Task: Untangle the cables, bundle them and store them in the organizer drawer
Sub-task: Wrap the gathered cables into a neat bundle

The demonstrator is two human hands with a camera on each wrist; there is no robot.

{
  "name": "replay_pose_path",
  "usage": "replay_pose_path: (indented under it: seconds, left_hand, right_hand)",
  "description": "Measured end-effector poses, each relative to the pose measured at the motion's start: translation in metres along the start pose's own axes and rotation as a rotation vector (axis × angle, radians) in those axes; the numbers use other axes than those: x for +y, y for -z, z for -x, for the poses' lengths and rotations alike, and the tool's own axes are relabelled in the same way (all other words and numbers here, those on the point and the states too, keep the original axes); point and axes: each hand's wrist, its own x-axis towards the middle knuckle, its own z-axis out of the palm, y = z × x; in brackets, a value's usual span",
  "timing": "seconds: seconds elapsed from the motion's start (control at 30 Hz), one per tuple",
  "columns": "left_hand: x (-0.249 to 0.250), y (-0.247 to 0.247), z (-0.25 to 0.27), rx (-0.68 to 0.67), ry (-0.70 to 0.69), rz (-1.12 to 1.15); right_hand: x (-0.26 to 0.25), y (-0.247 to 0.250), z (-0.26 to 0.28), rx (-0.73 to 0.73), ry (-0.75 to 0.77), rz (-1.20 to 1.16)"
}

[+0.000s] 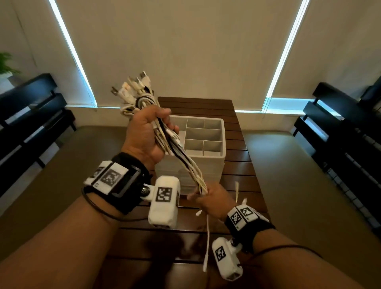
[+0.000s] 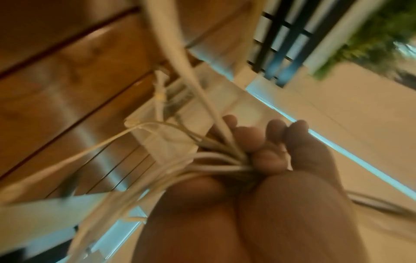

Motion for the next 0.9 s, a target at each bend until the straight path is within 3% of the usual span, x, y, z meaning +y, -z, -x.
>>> replay_pose_path:
  seconds: [0.2,0.33,0.47,0.6,0.77,0.9]
  left_hand:
    - [0.004,0.005,-0.005,0.019,-0.034,-0.031]
    - [-0.01,0.019,-0.004,0.056,-0.005,-0.095]
    - [-0.026,0.032,0.003,0.081,0.039,-0.169]
    - [-0.041,0.032,0.008,0.039,0.125,-0.118]
    - [-0.033,0.02,0.014,-0.065,0.168,0.046]
    - [-0.023,0.03,0.015,-0.15,0.271,-0.04]
  right_hand:
    - [0.039,0.005,0.012,-0.045,-0.071,0.332]
    - [0.033,0.007,0.016,-0.099,-0.13,0.25]
    - [-0.009,0.024,0.019,-0.022,0.04,-0.095]
    - [-0.056,0.011,0.011,-0.044,0.242,0.013]
    - [-0.051,-0.011,-0.009,-0.076,0.238,0.063]
    - [-0.052,0.005,0.001,-0.188,0.212,0.204]
